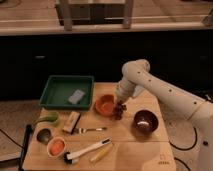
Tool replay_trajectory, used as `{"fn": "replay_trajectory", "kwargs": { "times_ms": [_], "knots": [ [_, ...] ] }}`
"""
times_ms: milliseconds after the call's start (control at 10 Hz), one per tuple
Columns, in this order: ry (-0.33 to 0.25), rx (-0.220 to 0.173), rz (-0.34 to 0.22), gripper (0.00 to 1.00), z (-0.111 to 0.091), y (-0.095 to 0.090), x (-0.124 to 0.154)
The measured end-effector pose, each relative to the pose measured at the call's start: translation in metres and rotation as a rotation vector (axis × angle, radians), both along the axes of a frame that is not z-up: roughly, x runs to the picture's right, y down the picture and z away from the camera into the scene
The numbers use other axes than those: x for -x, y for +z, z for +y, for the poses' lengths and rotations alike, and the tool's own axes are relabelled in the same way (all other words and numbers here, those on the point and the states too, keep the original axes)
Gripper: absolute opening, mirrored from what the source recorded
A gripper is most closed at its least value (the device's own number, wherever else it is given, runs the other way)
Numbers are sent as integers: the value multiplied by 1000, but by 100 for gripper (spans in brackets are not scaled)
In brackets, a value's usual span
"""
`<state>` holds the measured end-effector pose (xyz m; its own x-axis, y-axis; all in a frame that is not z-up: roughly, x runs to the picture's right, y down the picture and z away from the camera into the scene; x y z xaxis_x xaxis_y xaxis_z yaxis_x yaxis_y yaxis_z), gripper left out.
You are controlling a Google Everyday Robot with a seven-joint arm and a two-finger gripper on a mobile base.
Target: Place grapes in red bowl
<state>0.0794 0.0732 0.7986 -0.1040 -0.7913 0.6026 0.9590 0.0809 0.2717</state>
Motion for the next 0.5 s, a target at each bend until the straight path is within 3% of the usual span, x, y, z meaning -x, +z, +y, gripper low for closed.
{"fn": "replay_trajectory", "kwargs": {
  "times_ms": [500],
  "knots": [
    [-53,-15,-7,1,-35,-22,12]
  ]
}}
